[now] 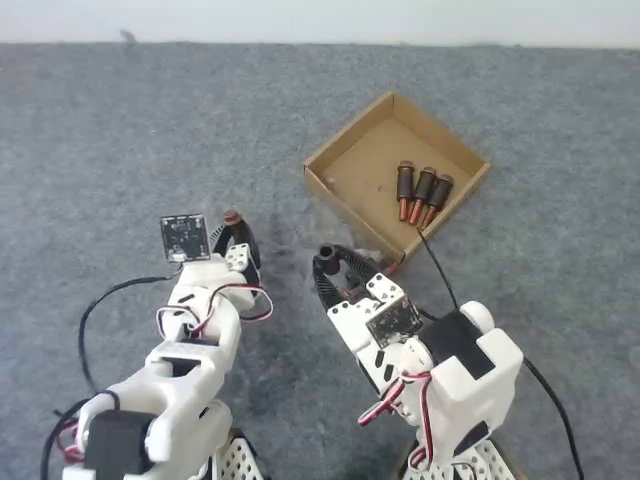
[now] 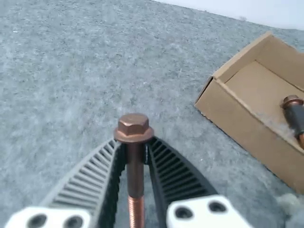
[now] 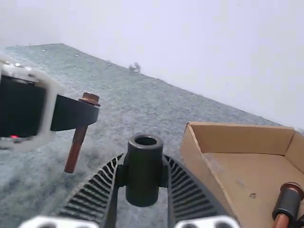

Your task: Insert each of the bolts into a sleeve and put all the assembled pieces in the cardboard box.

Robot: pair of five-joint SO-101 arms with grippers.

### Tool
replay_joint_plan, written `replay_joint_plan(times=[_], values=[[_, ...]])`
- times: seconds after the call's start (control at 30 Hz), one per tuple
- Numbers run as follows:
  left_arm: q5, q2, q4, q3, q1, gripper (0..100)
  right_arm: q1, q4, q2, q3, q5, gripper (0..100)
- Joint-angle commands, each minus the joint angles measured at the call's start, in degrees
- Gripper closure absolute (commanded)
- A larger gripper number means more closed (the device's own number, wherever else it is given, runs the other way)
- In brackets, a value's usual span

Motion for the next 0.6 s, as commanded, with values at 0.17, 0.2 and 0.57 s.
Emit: replay_joint_plan(times=[0.17, 0.2, 0.57], values=[[-0.09, -2.37, -8.79, -0.31, 0.26, 99, -2.59, 3.21, -2.68, 1.58, -0.35, 99.2], [-0.09, -2.37, -9.85, -0.40, 0.35, 99, -2.59, 3.30, -2.68, 1.58, -0.35, 99.2], [-0.35, -2.73, -13.01, -4.09, 6.42, 99, -2.68, 8.48, -2.68, -0.18, -0.44, 99.2]])
